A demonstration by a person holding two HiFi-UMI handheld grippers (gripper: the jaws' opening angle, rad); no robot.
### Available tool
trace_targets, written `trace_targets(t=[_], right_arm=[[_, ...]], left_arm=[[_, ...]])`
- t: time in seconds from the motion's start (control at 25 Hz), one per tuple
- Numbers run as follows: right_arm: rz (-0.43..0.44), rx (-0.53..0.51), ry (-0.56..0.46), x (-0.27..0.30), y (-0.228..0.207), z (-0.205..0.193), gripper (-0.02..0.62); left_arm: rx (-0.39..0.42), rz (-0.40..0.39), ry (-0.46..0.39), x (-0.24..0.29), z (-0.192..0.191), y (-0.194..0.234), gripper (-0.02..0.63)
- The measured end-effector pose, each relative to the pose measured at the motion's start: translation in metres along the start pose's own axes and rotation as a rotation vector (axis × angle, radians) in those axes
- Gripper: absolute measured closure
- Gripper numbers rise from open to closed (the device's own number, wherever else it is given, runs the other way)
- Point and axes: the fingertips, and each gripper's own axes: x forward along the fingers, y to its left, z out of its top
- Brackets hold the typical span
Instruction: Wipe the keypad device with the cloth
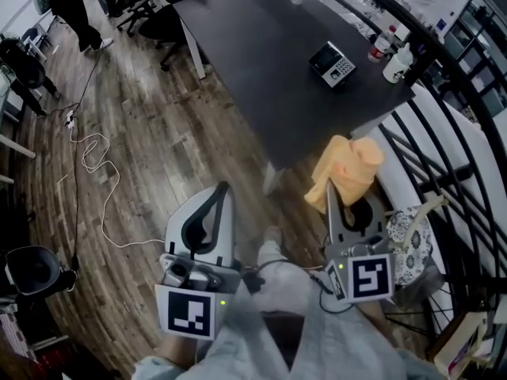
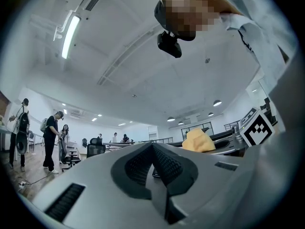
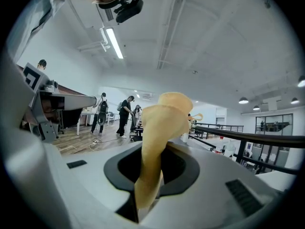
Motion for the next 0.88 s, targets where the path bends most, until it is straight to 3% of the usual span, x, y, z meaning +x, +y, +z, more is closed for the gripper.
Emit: trace_targets(t=[0.48,0.88], right_arm=[[0.022,0.004,-0.004,0.09,-0.076,0.005,0.525],[0.016,0.015,0.012,0.131,-0.118,-0.002,0.525]], left_arm=[[-0.007,0.037,0.0,0.109,-0.009,0.013,0.594],[0.006,0.038,0.006,0.166,-0.015,0.015,0.594]])
